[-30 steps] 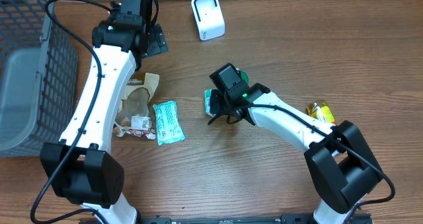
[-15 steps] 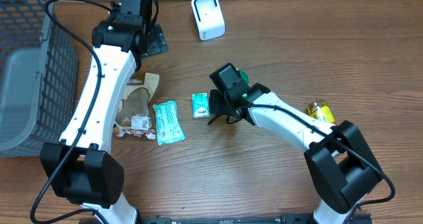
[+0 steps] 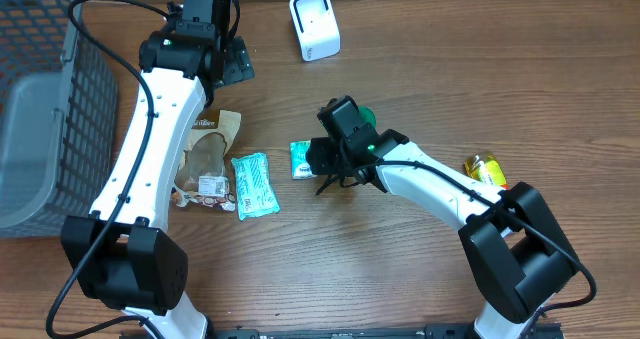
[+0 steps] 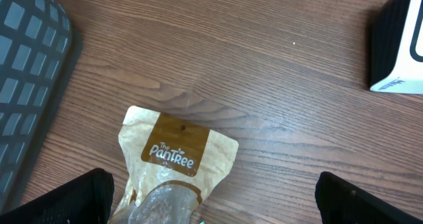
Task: Scan the item barcode
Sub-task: 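Close the right gripper on the teal pack and lift it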
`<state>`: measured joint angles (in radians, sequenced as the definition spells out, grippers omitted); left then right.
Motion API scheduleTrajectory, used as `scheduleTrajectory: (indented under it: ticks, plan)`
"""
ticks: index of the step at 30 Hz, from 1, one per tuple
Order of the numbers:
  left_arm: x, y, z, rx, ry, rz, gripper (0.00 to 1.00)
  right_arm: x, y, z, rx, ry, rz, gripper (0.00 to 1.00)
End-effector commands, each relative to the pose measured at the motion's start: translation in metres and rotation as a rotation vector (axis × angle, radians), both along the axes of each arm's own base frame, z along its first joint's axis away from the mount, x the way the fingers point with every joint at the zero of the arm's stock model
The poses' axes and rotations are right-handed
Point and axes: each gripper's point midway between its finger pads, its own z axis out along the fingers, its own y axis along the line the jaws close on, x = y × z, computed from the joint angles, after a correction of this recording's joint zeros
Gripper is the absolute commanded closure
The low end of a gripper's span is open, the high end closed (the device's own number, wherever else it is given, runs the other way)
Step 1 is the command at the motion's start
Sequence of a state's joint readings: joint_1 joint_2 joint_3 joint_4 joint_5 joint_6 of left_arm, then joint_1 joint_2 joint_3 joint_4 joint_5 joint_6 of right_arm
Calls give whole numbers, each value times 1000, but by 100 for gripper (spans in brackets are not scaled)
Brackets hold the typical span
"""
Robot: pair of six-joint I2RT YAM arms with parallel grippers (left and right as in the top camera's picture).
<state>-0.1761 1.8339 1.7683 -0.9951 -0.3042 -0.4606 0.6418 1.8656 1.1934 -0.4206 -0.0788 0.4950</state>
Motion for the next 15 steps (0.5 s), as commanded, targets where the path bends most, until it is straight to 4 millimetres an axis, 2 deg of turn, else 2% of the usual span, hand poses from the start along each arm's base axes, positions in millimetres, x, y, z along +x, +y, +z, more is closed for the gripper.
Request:
scheduleTrajectory:
  ticks: [1,9,15]
  plan:
    - [1,1,12,15,-31,-5,0,7,3,-6,-4,-31,23,52]
    - [1,1,12,15,-31,-5,0,10,5,-36,-25,-6,22,54]
    - [1,1,12,15,-31,-5,1,10,4,-38,-30,-6,19,58]
